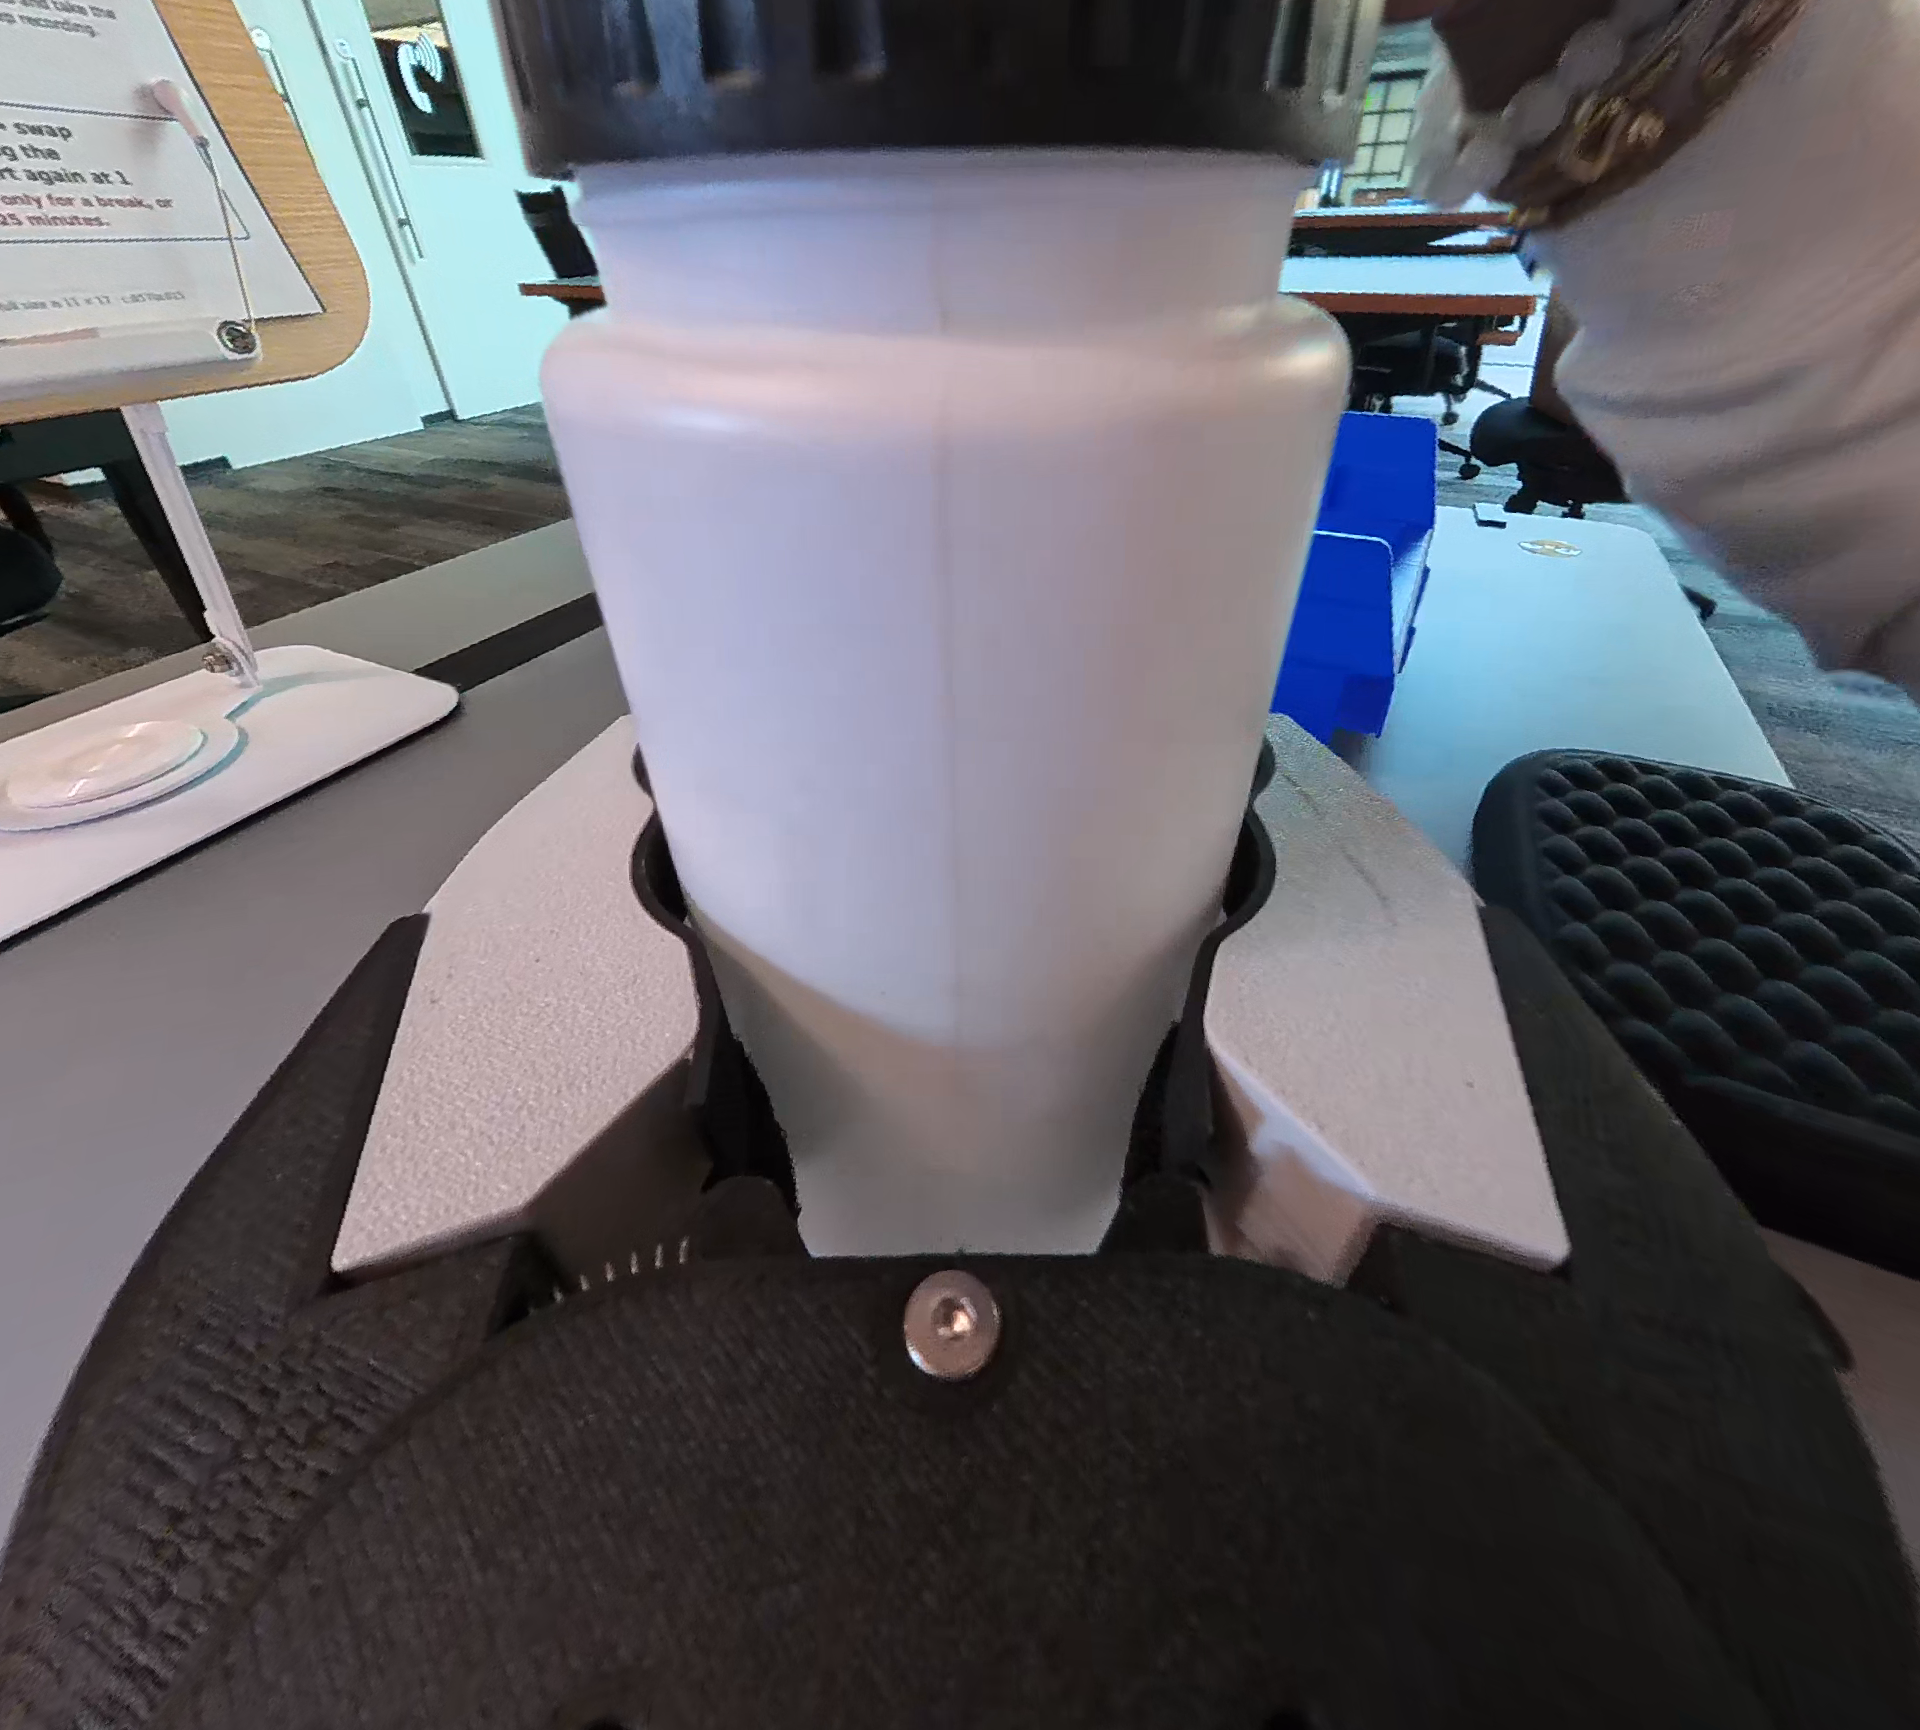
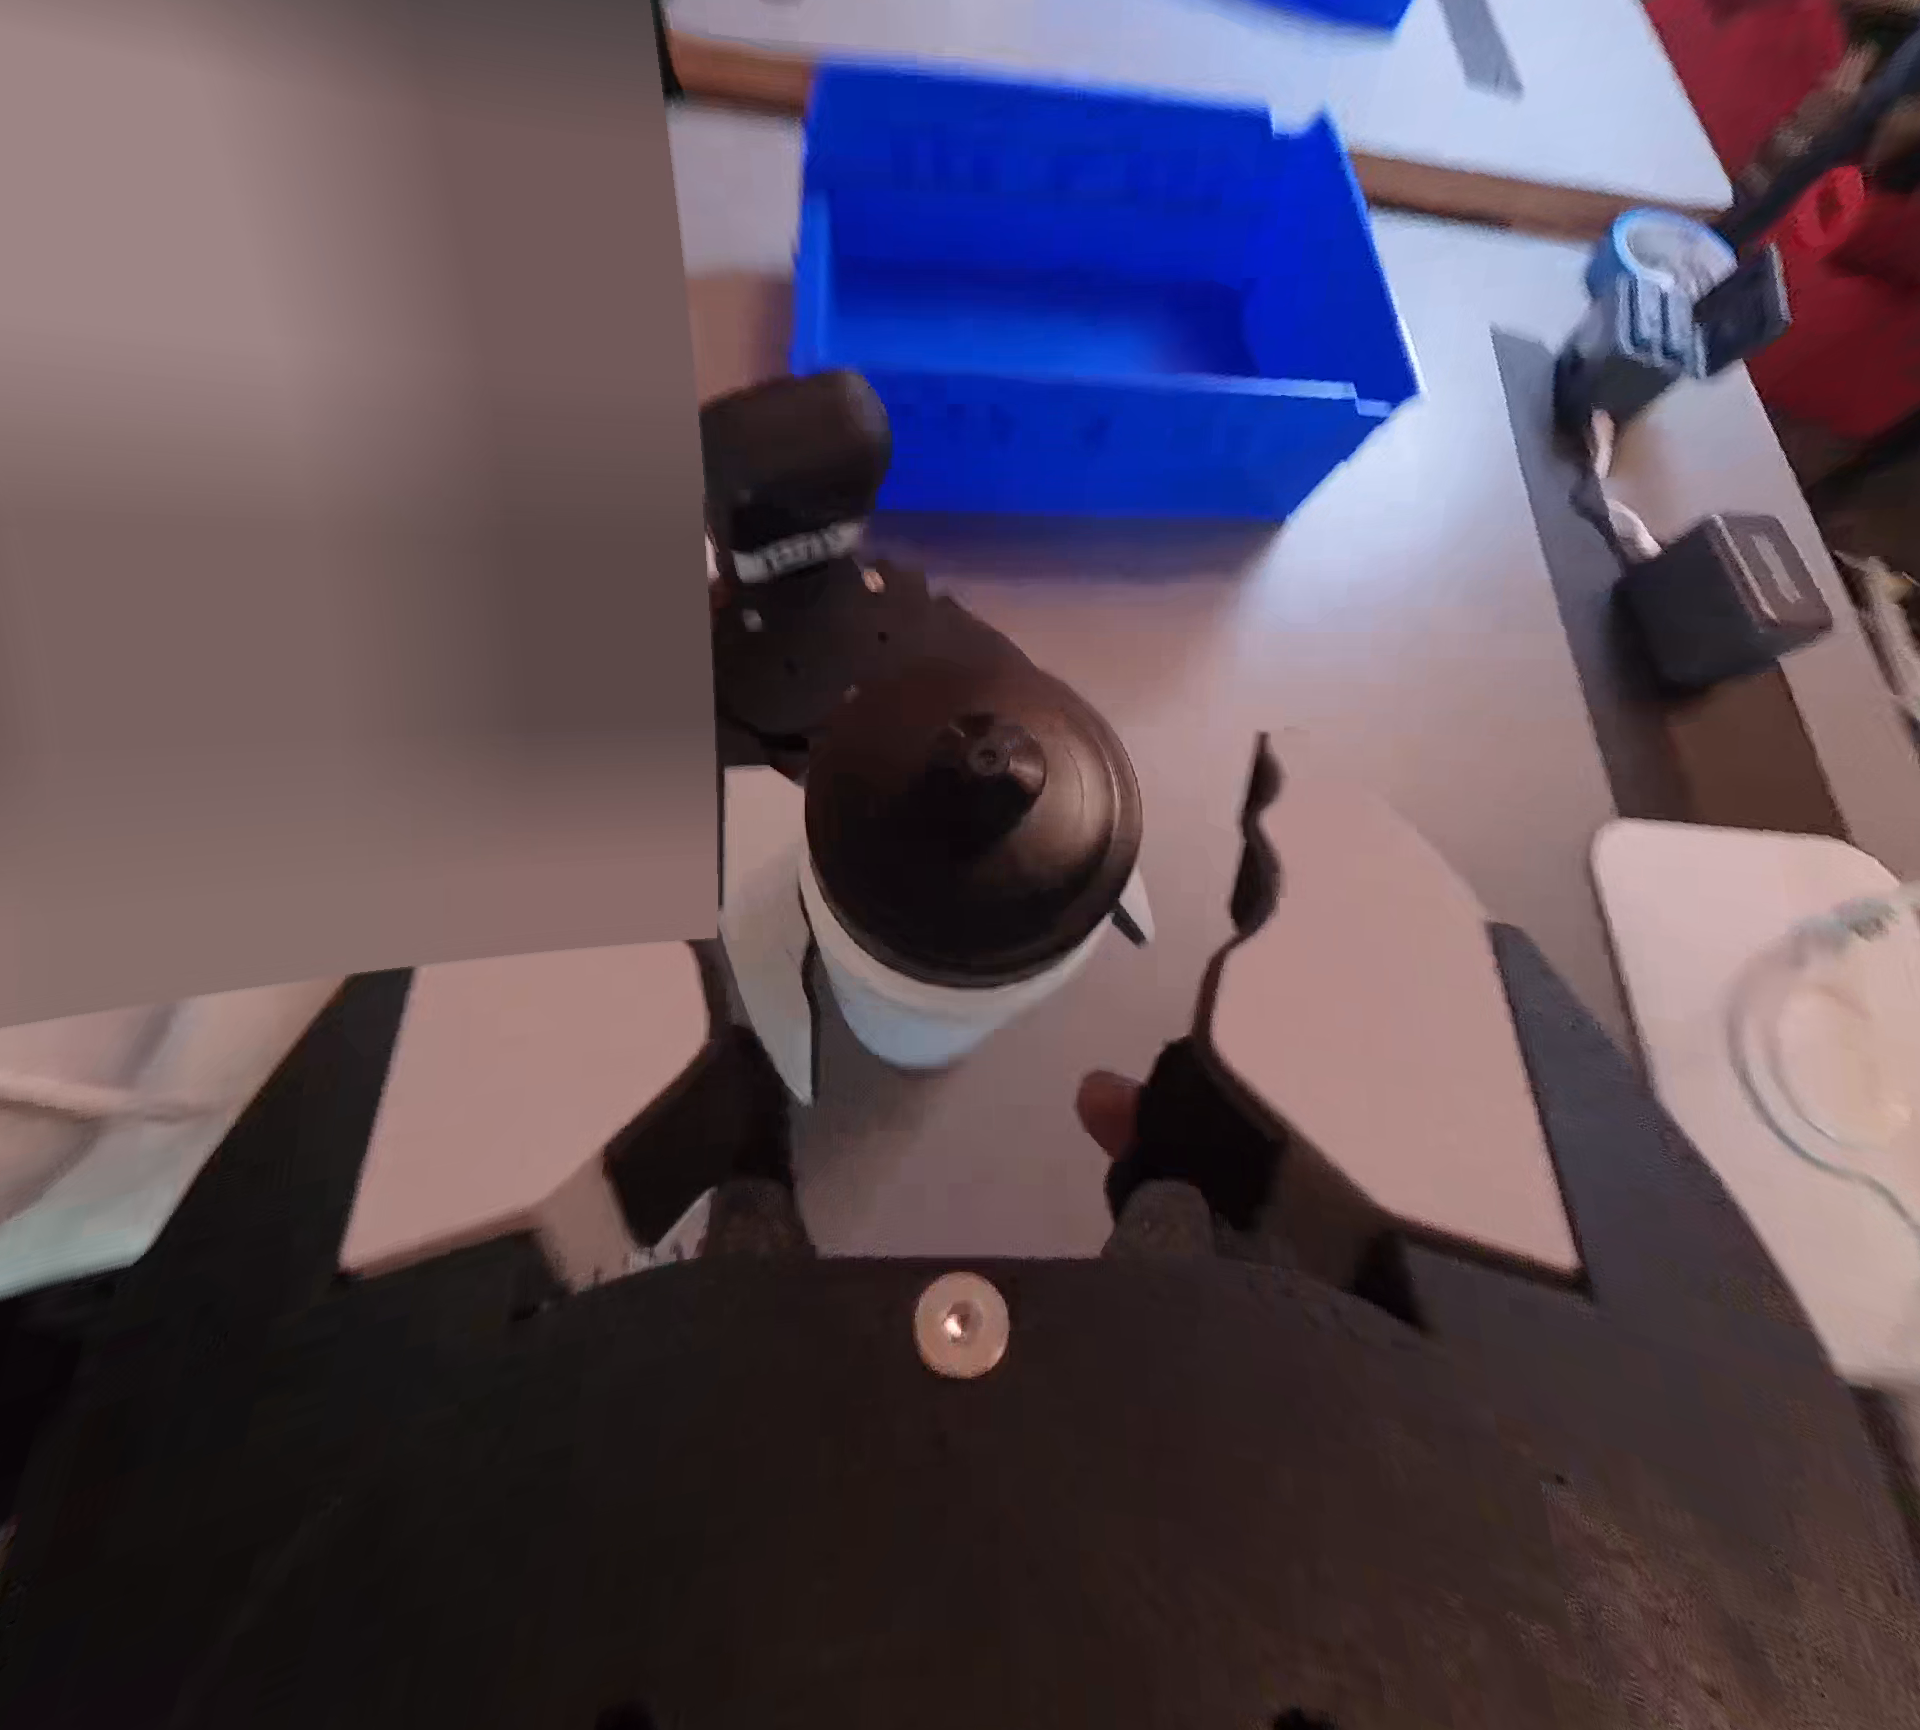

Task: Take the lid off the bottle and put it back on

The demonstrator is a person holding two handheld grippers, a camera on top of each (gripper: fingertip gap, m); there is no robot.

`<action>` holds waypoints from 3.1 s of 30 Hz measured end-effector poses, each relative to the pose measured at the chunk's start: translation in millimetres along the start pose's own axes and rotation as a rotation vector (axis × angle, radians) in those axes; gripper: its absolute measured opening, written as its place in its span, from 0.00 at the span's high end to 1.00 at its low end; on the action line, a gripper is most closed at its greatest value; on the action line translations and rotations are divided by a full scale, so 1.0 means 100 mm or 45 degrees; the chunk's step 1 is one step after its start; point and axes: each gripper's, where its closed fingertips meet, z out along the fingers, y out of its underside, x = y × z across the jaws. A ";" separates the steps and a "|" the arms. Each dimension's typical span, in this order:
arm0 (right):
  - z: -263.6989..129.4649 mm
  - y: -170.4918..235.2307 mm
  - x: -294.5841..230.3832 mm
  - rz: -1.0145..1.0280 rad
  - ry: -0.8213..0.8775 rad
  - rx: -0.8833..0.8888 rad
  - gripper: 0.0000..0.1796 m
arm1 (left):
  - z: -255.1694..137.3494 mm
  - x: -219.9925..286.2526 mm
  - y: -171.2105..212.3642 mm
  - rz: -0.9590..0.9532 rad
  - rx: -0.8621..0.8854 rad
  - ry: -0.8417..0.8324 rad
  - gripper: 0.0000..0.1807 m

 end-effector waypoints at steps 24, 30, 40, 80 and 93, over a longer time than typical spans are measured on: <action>0.24 0.22 0.07 0.353 0.644 0.197 0.52 | 0.00 0.11 -0.02 0.037 0.013 -0.065 0.43; 0.15 0.12 -0.14 0.146 0.123 0.365 0.31 | -0.01 0.18 -0.02 -0.007 0.023 0.042 0.43; 0.20 0.14 -0.22 0.092 -0.173 0.528 0.56 | -0.02 0.24 -0.02 -0.002 0.041 0.081 0.43; 0.11 0.11 -0.41 0.000 0.149 0.464 0.39 | 0.01 0.39 -0.03 -0.003 0.053 0.127 0.43; -0.06 0.10 -0.38 0.133 0.346 0.743 0.51 | 0.03 0.39 -0.03 0.017 0.042 0.086 0.43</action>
